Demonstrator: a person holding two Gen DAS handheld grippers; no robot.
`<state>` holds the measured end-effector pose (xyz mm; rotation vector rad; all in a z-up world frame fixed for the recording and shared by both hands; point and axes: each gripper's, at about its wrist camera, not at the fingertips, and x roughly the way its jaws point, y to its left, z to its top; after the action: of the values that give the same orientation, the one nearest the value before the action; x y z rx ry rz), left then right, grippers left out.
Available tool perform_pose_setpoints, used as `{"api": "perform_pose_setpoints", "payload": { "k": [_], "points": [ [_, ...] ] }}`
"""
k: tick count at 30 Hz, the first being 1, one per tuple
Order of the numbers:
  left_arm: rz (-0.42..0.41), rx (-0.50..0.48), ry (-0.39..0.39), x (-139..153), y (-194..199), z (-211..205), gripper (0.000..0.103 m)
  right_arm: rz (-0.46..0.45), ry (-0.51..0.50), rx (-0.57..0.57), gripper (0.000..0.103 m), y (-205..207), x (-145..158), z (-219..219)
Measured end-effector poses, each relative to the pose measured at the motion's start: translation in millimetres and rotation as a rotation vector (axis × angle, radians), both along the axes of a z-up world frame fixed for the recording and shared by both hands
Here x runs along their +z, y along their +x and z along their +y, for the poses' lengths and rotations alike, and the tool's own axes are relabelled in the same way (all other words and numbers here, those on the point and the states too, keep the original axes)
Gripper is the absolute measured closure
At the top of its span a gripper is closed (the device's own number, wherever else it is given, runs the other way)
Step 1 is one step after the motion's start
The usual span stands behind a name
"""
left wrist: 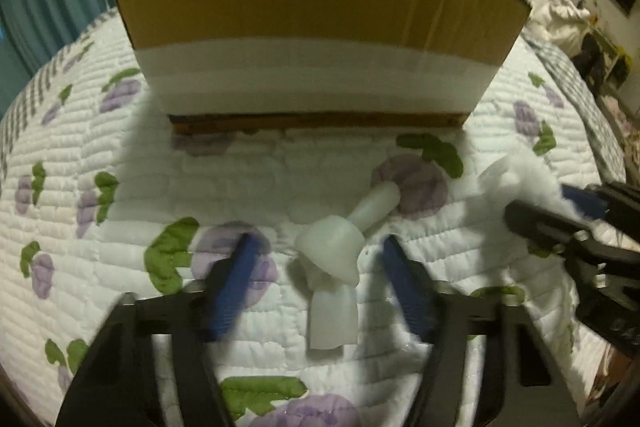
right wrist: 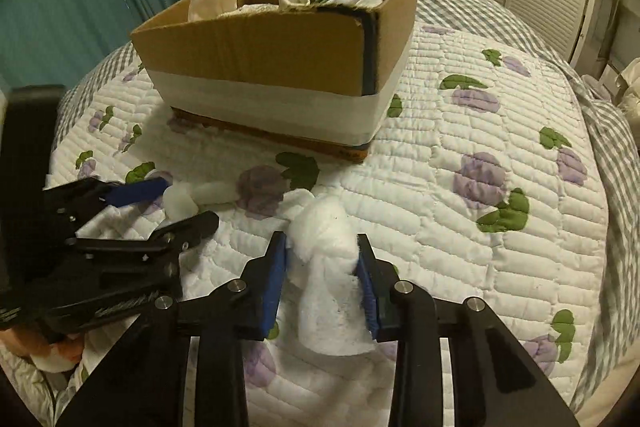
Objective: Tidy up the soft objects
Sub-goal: 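Grasp the white plastic item with the left gripper while the right grasps a white cloth, drop both in box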
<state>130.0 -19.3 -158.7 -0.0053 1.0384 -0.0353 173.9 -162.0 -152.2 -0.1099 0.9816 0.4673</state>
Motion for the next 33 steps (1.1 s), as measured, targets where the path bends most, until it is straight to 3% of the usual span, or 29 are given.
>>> {"api": "perform_pose_setpoints", "payload": {
  "k": [3,10,16,23,33],
  "points": [
    [-0.010,-0.009,-0.018,2,-3,2,0.073,-0.007,0.001,-0.002,0.070,-2,3,-4],
    [-0.047,-0.006,-0.002,20,-22,7,0.075,-0.038,-0.005,-0.010,0.070,-15,21,-7],
    [-0.098,-0.019,0.000,53,-39,14,0.075,-0.092,-0.008,-0.008,0.070,-33,49,-6],
    [-0.213,-0.050,-0.017,104,-54,17,0.075,-0.185,0.007,-0.021,0.070,-50,101,-1],
    [-0.356,-0.083,-0.036,168,-22,22,0.075,-0.294,0.081,-0.030,0.070,-23,179,16]
  ]
}}
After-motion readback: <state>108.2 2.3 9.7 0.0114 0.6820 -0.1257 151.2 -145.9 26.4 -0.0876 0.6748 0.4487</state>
